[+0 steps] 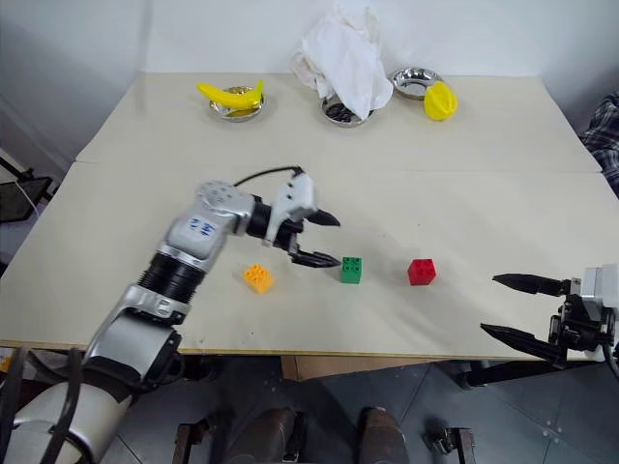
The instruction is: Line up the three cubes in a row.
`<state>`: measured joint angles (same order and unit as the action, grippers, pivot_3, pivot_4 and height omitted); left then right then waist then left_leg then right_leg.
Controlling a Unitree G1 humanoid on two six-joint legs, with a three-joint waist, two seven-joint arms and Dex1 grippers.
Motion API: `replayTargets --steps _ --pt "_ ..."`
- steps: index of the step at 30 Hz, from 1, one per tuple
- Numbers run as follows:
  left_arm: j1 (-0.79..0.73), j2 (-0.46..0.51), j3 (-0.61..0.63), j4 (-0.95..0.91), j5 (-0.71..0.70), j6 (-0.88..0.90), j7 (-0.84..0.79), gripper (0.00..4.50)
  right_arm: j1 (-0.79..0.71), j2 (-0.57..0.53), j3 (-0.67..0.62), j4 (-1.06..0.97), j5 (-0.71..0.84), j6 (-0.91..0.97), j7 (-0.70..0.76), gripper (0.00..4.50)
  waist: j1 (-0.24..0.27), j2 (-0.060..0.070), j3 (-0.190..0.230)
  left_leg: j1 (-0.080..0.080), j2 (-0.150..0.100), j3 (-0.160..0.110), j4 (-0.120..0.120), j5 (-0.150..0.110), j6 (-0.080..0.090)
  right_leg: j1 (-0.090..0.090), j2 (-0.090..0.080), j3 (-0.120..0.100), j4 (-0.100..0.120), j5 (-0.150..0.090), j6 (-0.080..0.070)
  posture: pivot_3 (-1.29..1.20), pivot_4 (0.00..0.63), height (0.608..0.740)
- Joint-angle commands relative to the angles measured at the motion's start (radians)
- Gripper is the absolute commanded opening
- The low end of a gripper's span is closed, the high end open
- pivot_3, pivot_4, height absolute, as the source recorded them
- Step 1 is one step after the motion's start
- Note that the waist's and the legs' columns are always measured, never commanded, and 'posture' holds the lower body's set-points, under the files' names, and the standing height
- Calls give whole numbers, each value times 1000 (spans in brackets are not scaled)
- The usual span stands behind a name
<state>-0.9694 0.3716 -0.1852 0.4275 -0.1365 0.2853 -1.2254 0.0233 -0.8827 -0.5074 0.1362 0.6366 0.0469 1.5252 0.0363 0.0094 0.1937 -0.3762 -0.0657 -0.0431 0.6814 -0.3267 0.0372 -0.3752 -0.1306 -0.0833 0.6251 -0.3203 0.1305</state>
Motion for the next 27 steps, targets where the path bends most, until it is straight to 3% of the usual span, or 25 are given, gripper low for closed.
replayTargets --steps 1,4,8,16,22,27 --pt "53 94 142 -6 -96 -137 -61 4470 -30 41 -7 -20 60 -44 53 4500 -6 0 0 0 0 0 0 0 0 0 0 0 0 0 0 0 150 740" --pt "203 236 296 5 -173 -196 -100 4470 -72 93 15 -10 92 -64 78 4500 -19 1 0 1 0 0 -1 0 0 0 0 1 0 0 0 0 150 740" --pt "424 327 441 -38 -215 -252 -47 4470 -88 146 79 -12 105 -122 89 4500 -31 1 0 5 0 -2 -5 0 -1 0 0 5 0 0 0 0 150 740" --pt "989 353 736 -327 -322 -203 68 4470 -147 100 216 77 109 -218 89 4500 -16 0 0 5 -1 -4 -2 -3 1 0 -3 9 -3 0 -1 0 150 740" --pt "1203 292 778 -450 -345 -223 119 4470 -201 27 298 184 120 -302 89 4500 -10 1 -1 5 0 -4 -1 -4 0 1 -3 10 -5 -1 -1 0 150 740" --pt "1215 260 720 -578 -405 -125 171 4470 -242 -1 331 241 136 -322 89 4500 -12 1 -1 5 1 -3 -1 -5 0 1 -2 11 -5 -1 -2 0 150 740"
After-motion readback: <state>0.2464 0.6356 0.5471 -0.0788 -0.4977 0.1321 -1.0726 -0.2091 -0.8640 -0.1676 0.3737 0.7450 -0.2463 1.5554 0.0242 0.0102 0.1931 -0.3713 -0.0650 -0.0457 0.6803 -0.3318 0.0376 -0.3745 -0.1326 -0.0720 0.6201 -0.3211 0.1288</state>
